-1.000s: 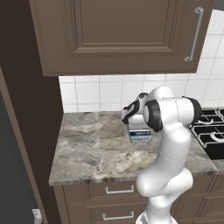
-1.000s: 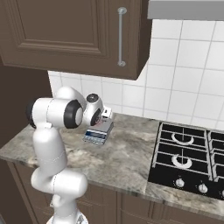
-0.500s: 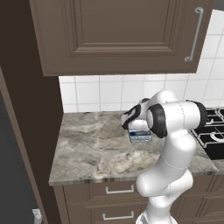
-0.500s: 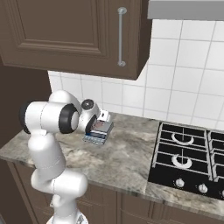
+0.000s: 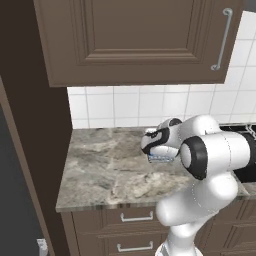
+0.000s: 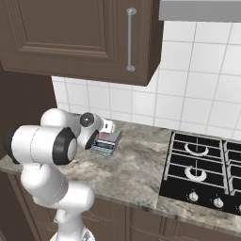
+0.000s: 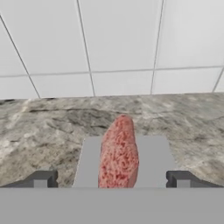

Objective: Take the steak from the fridge and place it on the digital scale on the counter by the fridge. Wait a few seconds for a reading, then move it to the plate on the dining counter.

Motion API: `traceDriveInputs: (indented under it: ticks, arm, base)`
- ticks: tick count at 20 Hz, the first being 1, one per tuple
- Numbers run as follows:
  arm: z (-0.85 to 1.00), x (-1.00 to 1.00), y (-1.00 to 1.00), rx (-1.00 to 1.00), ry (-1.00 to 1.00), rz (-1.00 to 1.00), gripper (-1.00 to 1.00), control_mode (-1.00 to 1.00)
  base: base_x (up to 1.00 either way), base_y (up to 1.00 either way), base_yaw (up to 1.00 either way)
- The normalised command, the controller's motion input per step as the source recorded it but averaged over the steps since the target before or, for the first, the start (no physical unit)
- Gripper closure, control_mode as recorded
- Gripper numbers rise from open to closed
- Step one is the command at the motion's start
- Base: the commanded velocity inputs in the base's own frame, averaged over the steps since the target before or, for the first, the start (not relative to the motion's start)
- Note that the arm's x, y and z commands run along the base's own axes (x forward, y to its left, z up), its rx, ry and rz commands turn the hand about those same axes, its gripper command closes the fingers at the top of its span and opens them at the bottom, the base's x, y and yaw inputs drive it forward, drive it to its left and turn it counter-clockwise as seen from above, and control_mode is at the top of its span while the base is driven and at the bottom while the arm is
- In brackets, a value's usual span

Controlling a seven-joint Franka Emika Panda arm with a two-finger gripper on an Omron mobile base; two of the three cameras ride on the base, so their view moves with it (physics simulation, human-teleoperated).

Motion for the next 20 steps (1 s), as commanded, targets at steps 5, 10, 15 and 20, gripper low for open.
traceDriveInputs:
  ticks: [5, 10, 15, 20]
  arm:
    - [0.23, -0.01, 0.0, 0.0, 0.0, 0.0, -1.0, -1.0]
    - [0.19, 0.0, 0.0, 0.0, 0.02, 0.0, -1.0, -1.0]
    - [0.06, -0.01, 0.0, 0.0, 0.04, 0.0, -1.0, -1.0]
    - [0.0, -0.09, 0.0, 0.0, 0.04, 0.0, -1.0, -1.0]
  base:
    - [0.0, 0.0, 0.0]
    - [0.0, 0.0, 0.0]
    - [0.0, 0.0, 0.0]
    - [0.0, 0.0, 0.0]
